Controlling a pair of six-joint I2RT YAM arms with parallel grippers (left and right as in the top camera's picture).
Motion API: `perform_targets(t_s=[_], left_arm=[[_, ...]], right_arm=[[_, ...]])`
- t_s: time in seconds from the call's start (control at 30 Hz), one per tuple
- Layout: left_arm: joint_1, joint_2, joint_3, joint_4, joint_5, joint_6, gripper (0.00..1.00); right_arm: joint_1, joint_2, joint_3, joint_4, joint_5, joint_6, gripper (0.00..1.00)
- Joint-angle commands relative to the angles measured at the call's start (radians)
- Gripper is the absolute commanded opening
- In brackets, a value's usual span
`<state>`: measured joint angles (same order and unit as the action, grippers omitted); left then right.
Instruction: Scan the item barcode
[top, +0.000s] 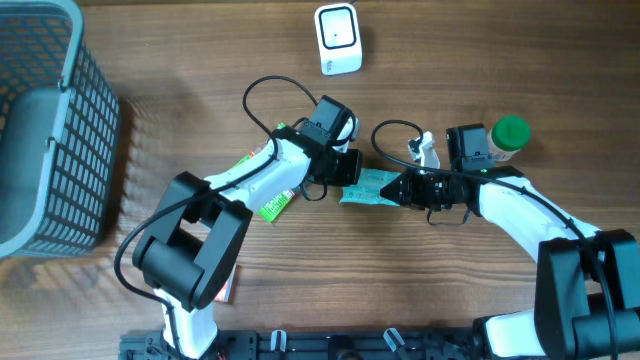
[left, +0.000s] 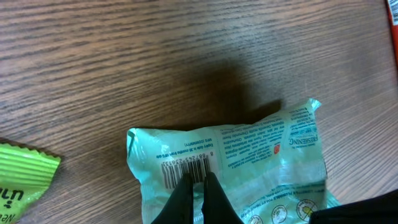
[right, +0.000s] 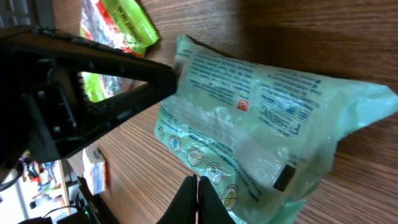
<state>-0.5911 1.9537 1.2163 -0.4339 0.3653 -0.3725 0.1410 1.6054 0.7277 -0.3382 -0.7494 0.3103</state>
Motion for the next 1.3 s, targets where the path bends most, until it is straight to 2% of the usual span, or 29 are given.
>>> perform_targets(t_s=[0.0,0.27,0.43,0.53,0.87,1.0,1.27], left_arm=[[-0.024,0.033,-0.005,-0.003,-0.003,-0.002,0.04],[-0.066,0.033,-0.005,0.002,-0.004,-0.002,0.04],[-0.068,0.033,-0.005,-0.007,-0.047,-0.002,0.04],[-0.068,0.033,-0.005,-0.015,-0.064,-0.002,0.04],[-0.068,0.041,-0.007,-0.029,-0.109,-0.001,0.04],[-0.042,-0.012,0.024,-0.049,-0.194,-0.002,0.04],[-0.025,-0.087,0.031,-0.030,-0.184,-0.002,0.04]], right_arm=[[0.003,0.023,-0.003,-0.013,0.035,0.004,0.04],[0.004,0.085,-0.012,-0.018,0.110,0.024,0.04],[0.003,0.128,-0.103,0.036,0.294,0.180,0.04],[0.003,0.129,-0.144,0.072,0.297,0.190,0.04],[0.003,0.129,-0.190,0.036,0.309,0.188,0.06],[0.003,0.129,-0.190,0.032,0.308,0.188,0.05],[0.003,0.129,-0.190,0.032,0.307,0.187,0.05]])
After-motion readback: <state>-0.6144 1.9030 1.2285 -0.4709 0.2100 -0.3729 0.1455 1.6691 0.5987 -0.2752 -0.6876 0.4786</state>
